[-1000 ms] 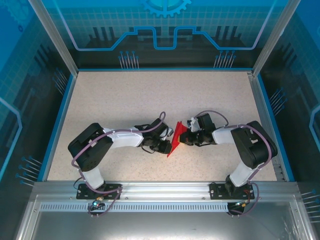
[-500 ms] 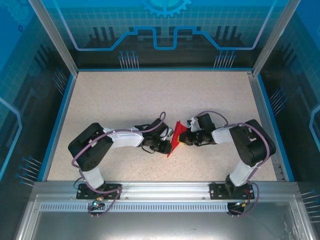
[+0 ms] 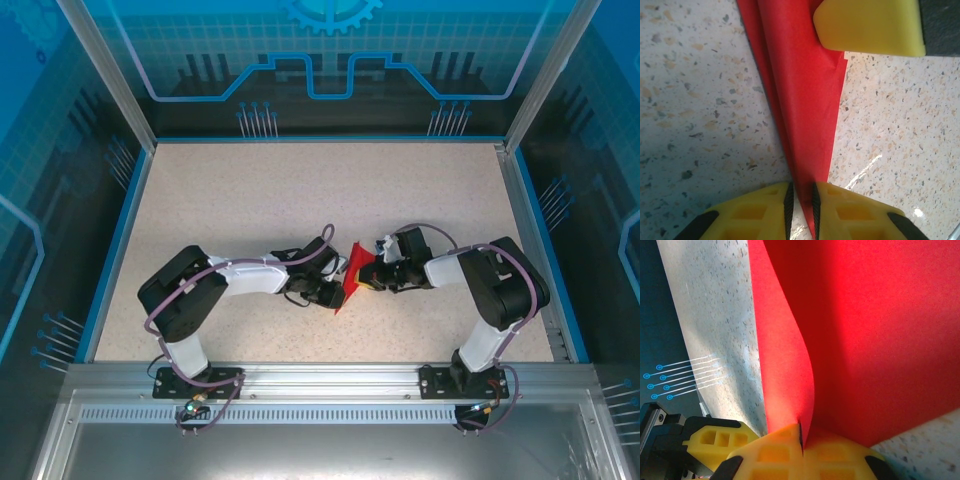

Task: Fold a paper plane with a square sheet of paper (pick it up from the middle)
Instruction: Fold the wing for the fifth time at the center of the table.

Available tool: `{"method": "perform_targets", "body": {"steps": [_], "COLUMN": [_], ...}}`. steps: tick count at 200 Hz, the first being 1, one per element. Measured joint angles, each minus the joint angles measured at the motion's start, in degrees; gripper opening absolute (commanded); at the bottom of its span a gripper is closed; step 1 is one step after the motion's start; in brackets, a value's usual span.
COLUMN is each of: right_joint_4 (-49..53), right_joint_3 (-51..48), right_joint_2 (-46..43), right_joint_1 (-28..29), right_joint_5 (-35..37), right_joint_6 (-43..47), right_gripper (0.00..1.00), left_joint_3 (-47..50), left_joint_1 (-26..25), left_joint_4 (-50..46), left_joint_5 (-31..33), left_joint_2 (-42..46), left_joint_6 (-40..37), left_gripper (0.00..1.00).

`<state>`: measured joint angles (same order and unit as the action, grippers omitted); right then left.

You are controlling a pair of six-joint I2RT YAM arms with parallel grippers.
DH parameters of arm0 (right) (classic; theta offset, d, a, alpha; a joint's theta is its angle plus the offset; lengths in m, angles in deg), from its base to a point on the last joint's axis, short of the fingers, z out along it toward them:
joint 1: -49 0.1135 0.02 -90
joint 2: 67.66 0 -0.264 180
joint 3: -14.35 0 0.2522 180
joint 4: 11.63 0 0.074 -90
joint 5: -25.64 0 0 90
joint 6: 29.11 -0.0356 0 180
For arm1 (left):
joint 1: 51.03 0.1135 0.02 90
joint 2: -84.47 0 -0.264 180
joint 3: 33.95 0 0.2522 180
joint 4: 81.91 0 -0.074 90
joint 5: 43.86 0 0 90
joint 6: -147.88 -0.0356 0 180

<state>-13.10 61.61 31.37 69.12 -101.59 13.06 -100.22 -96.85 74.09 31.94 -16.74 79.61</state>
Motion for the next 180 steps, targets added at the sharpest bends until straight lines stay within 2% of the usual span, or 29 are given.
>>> {"method": "perform_targets", "body": {"steps": [111,180], "right_joint_4": [-2.3,-0.2], "right_joint_3": [-0.7,-0.8], "right_joint_2": [0.7,-1.2], "right_joint_1": [-0.7,-0.7], "right_joint_5": [-1.7,0.1], "right_joint_6": [-1.3,-1.0], "right_gripper": [0.04,0.14], "left_joint_3": [-2.4,-3.2], "left_joint_1": [-0.5,-0.5], "left_joint_4": [-3.1,-4.1], "left_joint_5": [1.5,2.2], "left_joint_2": [-1.6,-2.6], "left_joint_6": [-1.5,-2.4], "left_gripper": [0.20,0.18]}}
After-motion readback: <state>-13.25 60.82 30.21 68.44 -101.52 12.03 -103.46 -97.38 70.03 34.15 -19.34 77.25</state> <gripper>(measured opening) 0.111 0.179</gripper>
